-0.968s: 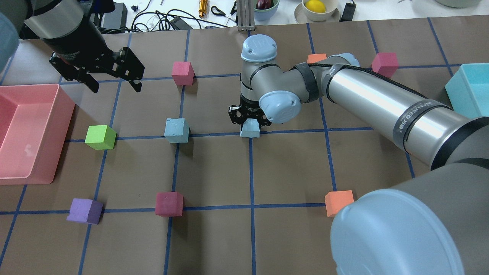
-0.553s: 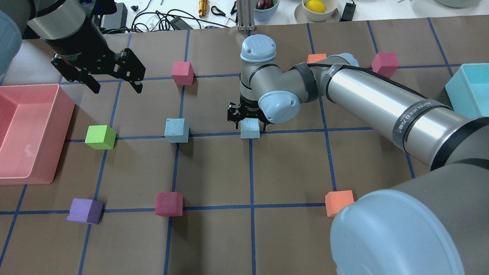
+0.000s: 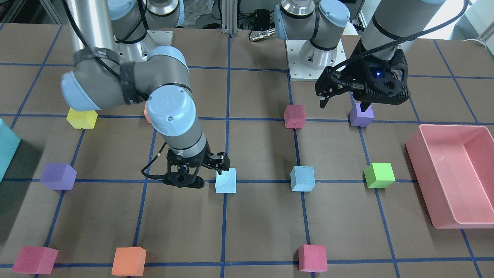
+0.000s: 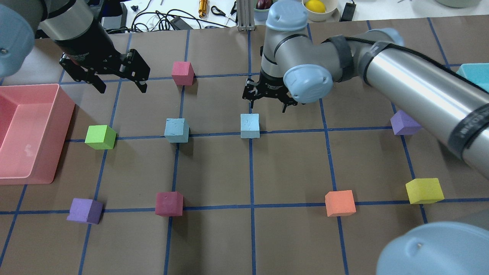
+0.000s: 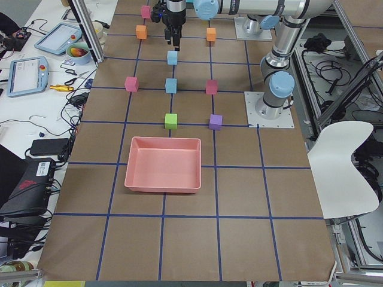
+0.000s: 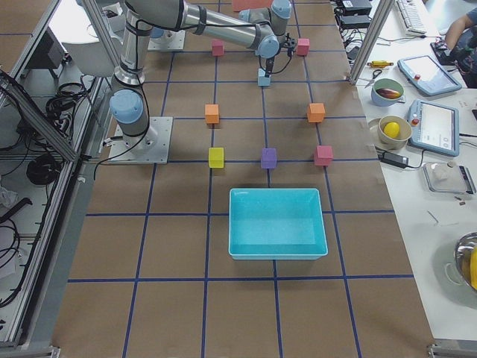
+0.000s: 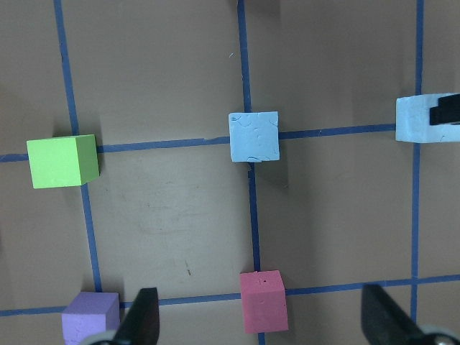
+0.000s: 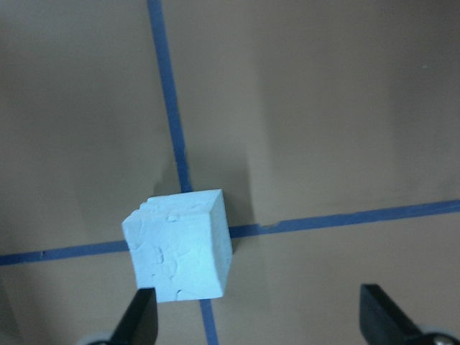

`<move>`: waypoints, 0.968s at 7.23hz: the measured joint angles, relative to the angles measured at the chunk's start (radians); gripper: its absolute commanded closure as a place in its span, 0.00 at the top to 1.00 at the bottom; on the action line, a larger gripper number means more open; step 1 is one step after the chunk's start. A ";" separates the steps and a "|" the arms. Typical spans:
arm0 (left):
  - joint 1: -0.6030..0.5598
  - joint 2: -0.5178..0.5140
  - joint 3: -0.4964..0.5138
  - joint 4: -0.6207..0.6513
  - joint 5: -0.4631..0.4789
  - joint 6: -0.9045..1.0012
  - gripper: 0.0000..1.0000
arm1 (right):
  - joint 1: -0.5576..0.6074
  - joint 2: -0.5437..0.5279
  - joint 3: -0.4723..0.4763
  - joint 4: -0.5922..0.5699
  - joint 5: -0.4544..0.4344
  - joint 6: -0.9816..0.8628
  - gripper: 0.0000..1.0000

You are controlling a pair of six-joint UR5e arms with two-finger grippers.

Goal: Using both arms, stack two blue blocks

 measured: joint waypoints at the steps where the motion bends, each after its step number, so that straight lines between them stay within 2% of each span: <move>1: -0.010 -0.032 -0.017 0.060 -0.003 -0.002 1.00 | -0.057 -0.075 0.004 0.064 -0.003 -0.056 1.00; 2: -0.020 -0.070 -0.053 0.132 -0.001 -0.003 1.00 | -0.106 -0.138 0.010 0.126 -0.006 -0.102 1.00; 4: -0.028 -0.149 -0.187 0.346 0.005 0.001 1.00 | -0.186 -0.229 0.018 0.256 -0.037 -0.211 1.00; 6: -0.029 -0.237 -0.282 0.538 0.007 -0.001 1.00 | -0.213 -0.314 0.018 0.329 -0.186 -0.251 1.00; 7: -0.029 -0.278 -0.296 0.572 0.007 -0.005 1.00 | -0.211 -0.345 0.017 0.348 -0.199 -0.251 1.00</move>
